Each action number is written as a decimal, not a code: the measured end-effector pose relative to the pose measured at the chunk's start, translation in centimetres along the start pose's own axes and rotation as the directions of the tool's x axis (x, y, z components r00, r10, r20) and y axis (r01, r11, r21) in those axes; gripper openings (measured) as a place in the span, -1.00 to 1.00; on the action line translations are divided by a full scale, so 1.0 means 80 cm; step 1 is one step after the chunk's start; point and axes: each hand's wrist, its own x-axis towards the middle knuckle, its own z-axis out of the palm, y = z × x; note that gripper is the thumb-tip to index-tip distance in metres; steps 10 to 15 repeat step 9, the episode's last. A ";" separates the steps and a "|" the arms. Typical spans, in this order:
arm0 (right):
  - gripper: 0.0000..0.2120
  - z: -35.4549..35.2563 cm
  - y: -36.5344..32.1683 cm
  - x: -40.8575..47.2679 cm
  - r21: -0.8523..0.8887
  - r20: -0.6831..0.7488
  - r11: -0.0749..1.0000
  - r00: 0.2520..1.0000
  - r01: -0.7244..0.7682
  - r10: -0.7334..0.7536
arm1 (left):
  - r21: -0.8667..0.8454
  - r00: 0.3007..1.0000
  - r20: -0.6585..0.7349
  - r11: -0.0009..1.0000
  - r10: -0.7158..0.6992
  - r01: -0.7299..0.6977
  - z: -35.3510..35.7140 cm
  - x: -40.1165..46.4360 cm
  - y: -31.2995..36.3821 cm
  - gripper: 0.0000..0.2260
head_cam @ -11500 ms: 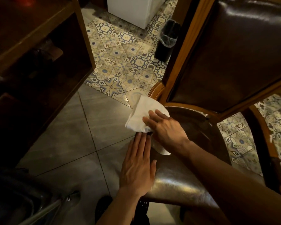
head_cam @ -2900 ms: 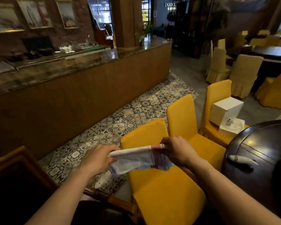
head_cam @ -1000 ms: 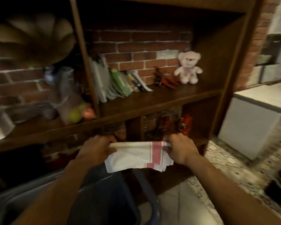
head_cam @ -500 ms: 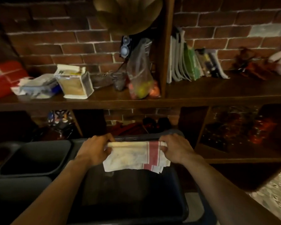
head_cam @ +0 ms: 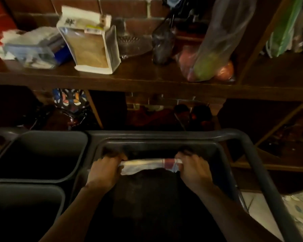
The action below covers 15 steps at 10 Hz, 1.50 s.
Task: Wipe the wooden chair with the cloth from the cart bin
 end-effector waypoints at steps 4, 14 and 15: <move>-0.59 0.146 0.028 -0.079 -0.024 0.507 0.998 0.861 0.055 -0.035 | -0.135 0.963 0.218 0.982 0.157 -0.130 0.179 -0.070 -0.035 -0.74; -0.64 0.093 0.023 -0.125 -0.077 0.520 0.996 0.850 -0.044 0.078 | 0.058 0.905 0.416 0.991 0.087 -0.122 0.104 -0.097 -0.010 -0.56; -0.64 0.093 0.023 -0.125 -0.077 0.520 0.996 0.850 -0.044 0.078 | 0.058 0.905 0.416 0.991 0.087 -0.122 0.104 -0.097 -0.010 -0.56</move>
